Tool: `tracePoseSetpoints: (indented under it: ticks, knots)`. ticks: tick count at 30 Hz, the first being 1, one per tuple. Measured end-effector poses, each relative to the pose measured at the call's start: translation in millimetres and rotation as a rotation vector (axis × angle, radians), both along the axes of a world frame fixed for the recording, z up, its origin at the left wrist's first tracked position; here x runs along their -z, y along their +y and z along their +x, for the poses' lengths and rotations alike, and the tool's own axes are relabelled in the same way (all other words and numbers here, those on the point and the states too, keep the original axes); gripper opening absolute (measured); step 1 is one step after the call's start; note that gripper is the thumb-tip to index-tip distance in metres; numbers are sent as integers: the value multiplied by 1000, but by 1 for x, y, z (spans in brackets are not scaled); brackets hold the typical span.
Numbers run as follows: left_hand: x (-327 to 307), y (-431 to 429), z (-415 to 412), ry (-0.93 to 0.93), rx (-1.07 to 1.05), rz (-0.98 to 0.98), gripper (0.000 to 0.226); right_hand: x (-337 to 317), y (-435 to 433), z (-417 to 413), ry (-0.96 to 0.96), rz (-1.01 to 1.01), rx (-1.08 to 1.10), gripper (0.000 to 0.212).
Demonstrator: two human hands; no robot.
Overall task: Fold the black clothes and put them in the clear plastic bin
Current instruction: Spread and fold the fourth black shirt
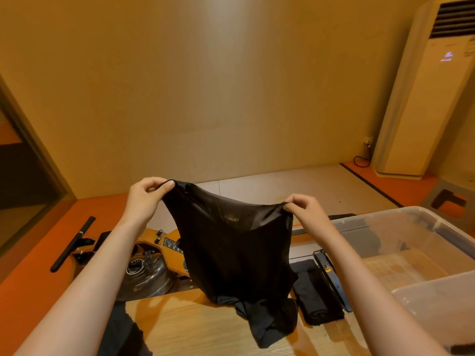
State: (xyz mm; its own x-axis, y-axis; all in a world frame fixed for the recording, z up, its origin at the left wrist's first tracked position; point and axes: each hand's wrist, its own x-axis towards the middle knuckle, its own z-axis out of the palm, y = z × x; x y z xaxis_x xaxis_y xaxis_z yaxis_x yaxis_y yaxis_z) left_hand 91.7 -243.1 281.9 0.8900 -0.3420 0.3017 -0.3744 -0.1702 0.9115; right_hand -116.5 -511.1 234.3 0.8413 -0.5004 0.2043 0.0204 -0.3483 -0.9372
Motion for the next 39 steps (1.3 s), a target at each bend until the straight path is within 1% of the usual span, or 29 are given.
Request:
tracePoseSetpoints:
  ticks: [4, 8, 12, 16, 19, 22, 24, 30, 35, 39]
  knots:
    - [1, 9, 5, 32, 19, -4, 12, -2, 3, -1, 12, 42, -113, 20]
    - [4, 15, 10, 125, 42, -38, 15, -2, 4, -1, 43, 83, -198, 16]
    - [7, 17, 8, 185, 60, -62, 12, 2, 3, -1, 63, 146, -218, 12]
    - [9, 17, 7, 226, 60, -95, 7, 6, 4, 1, 121, 274, -265, 3]
    - [11, 20, 5, 214, 83, -85, 7, 7, 3, 2, 101, 314, -235, 13]
    - [12, 23, 2, 144, 92, 1, 14, 7, 1, 0, 146, 205, -238, 32]
    - [12, 24, -1, 99, 76, 71, 15, 7, 1, -1, 166, 135, -215, 37]
    - [11, 27, -2, 45, 81, 187, 11, 6, 3, 2, 71, 71, -25, 18]
    - [7, 25, -5, 13, 98, 205, 6, 4, 0, 4, 60, -18, 28, 17]
    - [0, 24, -6, -27, 126, 181, 4, -6, -2, 9, 33, -87, 87, 10]
